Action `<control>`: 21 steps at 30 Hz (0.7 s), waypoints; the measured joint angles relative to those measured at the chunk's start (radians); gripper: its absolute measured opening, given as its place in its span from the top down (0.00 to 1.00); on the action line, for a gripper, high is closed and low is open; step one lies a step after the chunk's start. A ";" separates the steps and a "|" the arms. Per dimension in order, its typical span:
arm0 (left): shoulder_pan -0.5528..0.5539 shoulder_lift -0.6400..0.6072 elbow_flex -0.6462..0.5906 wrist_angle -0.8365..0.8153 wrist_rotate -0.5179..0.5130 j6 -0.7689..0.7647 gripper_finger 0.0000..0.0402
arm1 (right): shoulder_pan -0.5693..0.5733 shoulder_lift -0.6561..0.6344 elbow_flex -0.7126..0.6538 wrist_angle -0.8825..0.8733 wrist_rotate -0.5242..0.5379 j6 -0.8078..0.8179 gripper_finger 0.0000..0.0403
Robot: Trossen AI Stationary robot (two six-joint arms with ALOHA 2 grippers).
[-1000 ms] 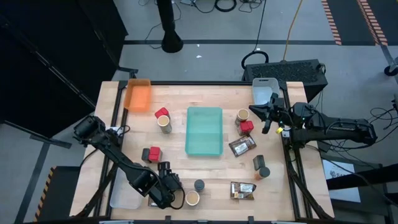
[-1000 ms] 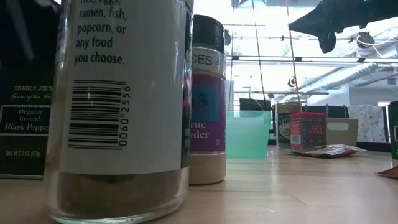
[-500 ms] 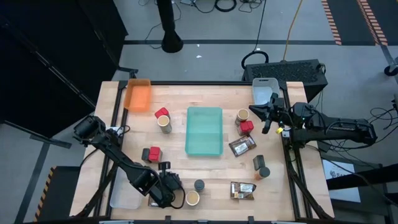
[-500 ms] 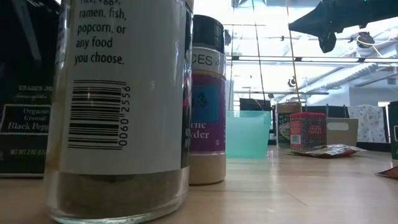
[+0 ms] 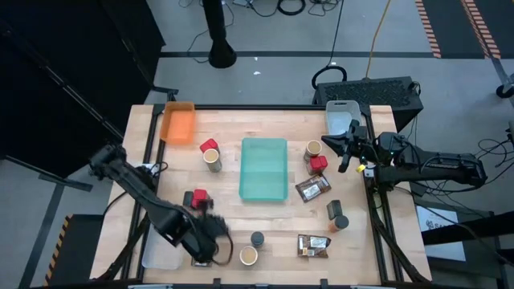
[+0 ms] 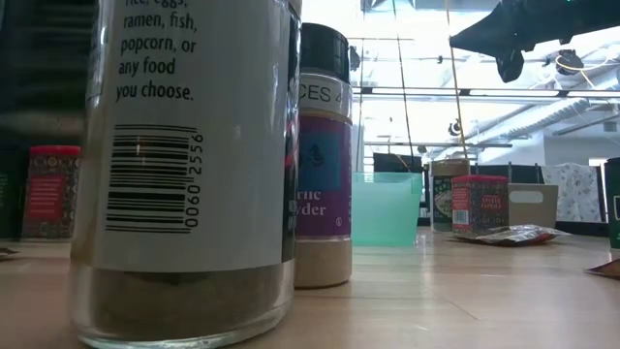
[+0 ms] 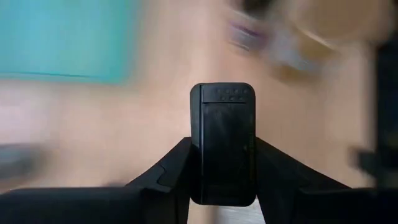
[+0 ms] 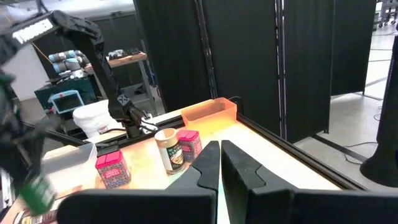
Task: Sort spices by type
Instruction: Put the bottom black seasoning can into the orange bin
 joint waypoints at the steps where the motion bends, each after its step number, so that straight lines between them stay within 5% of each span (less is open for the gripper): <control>1: 0.017 -0.020 0.023 -0.055 -0.052 -0.027 0.67 | 0.000 0.000 0.000 0.000 0.001 0.000 1.00; 10: 0.343 -0.231 0.148 -0.518 -0.123 -0.416 0.67 | 0.000 0.000 0.000 0.001 0.002 -0.001 1.00; 18: 0.789 -0.408 0.054 -0.515 -0.233 -0.172 0.67 | -0.002 0.000 0.000 0.009 0.005 -0.049 1.00; 21: 0.926 -0.455 0.008 -0.398 -0.231 -0.060 0.67 | -0.014 0.000 0.000 0.009 0.005 -0.048 1.00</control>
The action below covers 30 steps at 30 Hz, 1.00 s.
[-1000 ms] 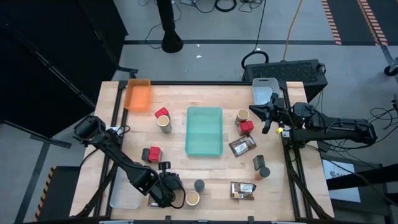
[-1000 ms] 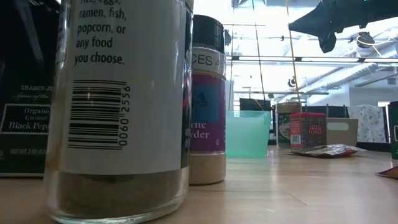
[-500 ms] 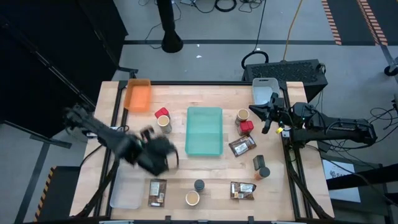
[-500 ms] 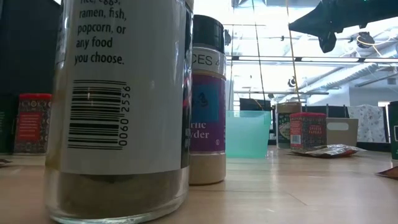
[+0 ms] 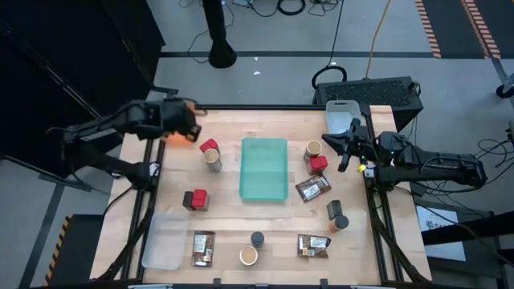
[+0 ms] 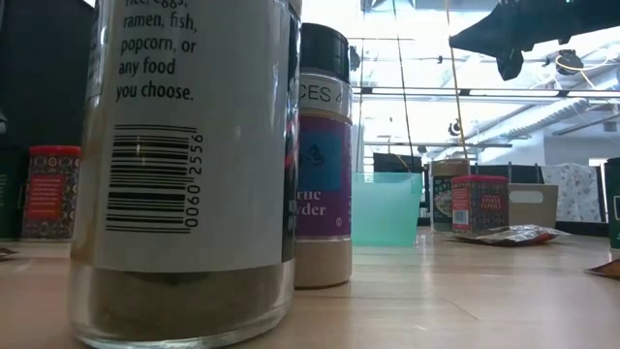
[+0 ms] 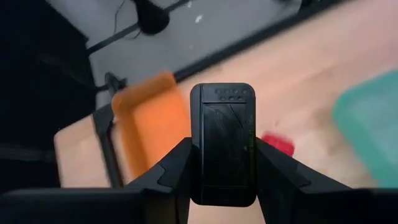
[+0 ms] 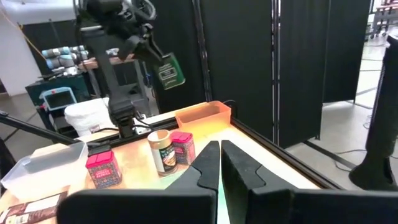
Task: Sort spices by type
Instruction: Put the bottom black seasoning can into the orange bin
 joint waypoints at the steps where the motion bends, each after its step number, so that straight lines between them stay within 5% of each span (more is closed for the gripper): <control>1: 0.039 -0.013 -0.015 0.044 0.009 0.039 0.67 | -0.004 0.000 0.000 0.000 0.000 0.000 1.00; 15: 0.594 0.000 -0.281 0.352 0.240 0.294 0.67 | -0.012 0.000 0.000 -0.001 -0.009 0.003 1.00; 26: 0.761 0.017 -0.430 0.580 0.423 0.400 0.67 | -0.012 0.000 0.000 -0.003 -0.009 0.003 1.00; 30: 0.765 0.052 -0.432 0.595 0.412 0.407 0.67 | -0.012 0.000 0.000 -0.010 -0.009 0.005 1.00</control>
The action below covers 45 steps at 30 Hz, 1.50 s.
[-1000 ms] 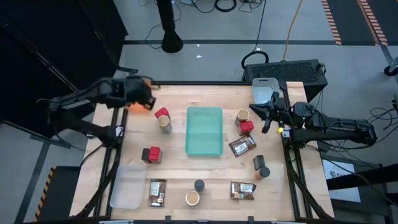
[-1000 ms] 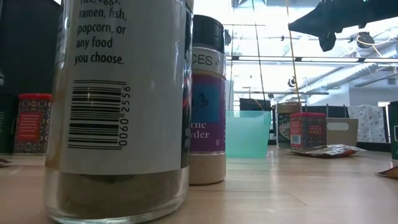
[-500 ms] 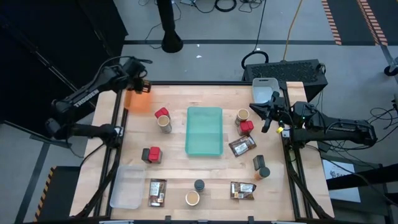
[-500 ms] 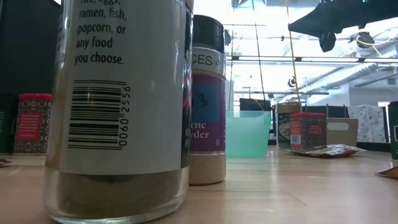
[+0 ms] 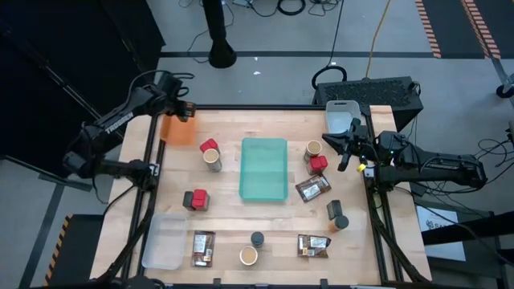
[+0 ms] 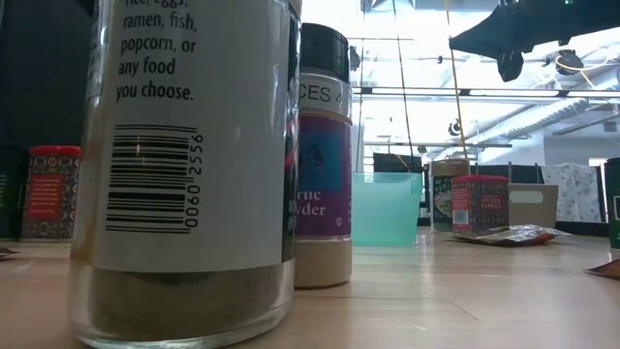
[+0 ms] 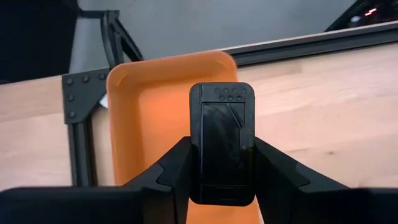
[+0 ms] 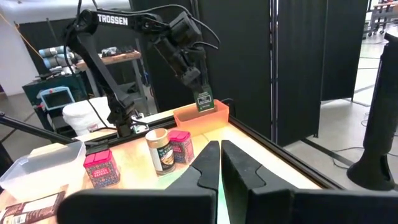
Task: Sort spices by type
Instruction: Put the bottom black seasoning can into the orange bin
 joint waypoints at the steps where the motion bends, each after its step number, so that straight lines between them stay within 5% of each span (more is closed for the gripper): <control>1: 0.000 0.008 0.000 0.000 -0.012 0.001 0.67 | 0.000 0.000 0.000 0.000 0.000 0.000 1.00; 14: -0.011 0.118 0.000 0.034 -0.129 0.000 0.67 | 0.000 0.000 0.000 -0.005 0.000 -0.001 1.00; 45: 0.052 0.270 0.000 0.135 -0.054 0.028 0.67 | 0.000 0.000 0.000 -0.057 0.000 0.015 1.00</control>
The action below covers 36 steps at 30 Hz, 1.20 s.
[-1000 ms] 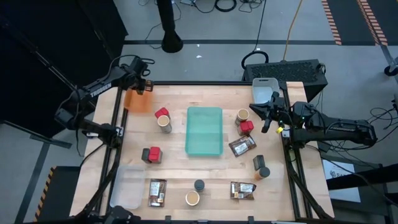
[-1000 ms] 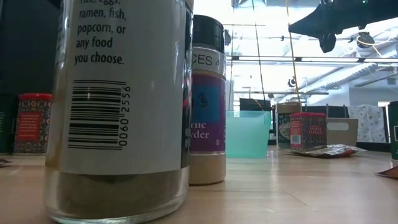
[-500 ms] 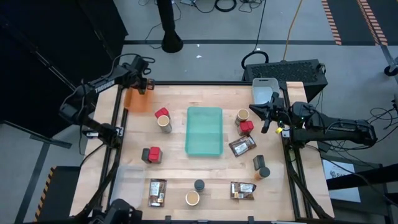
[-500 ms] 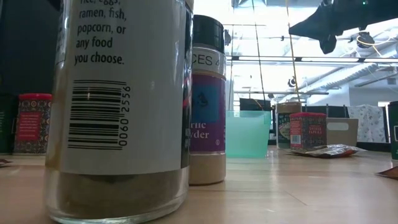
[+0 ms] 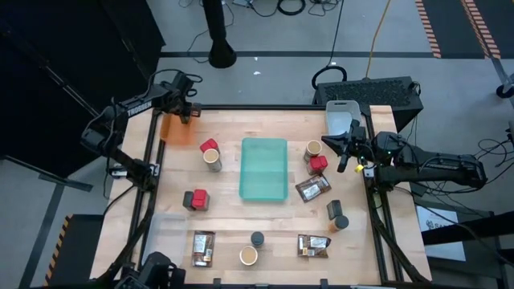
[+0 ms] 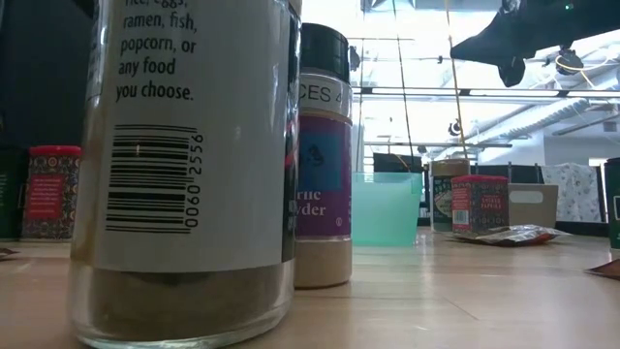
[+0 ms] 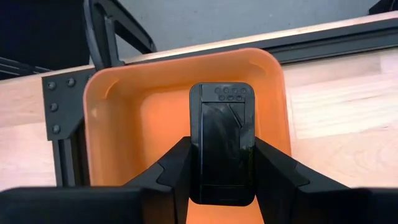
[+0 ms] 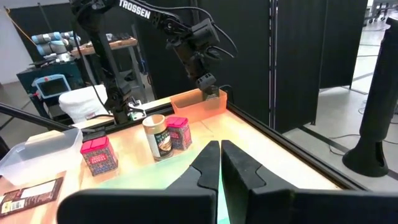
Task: Sort spices by type
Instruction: Put the bottom black seasoning can into the orange bin, then put the top right brown seasoning bottle into the green bin
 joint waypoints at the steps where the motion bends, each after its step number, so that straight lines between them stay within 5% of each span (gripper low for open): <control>1: 0.003 0.005 0.000 0.000 0.000 0.000 0.67 | 0.000 0.000 0.000 0.000 0.000 0.000 1.00; 22: 0.017 0.011 0.000 0.008 -0.022 0.041 0.51 | 0.000 0.000 0.000 -0.001 0.000 0.001 1.00; 33: -0.028 -0.221 0.047 -0.076 0.003 0.102 0.50 | 0.000 0.000 0.000 0.005 0.006 -0.018 1.00; 36: -0.090 -0.307 0.045 -0.069 0.097 0.082 0.50 | 0.000 0.001 0.000 0.006 0.006 -0.025 1.00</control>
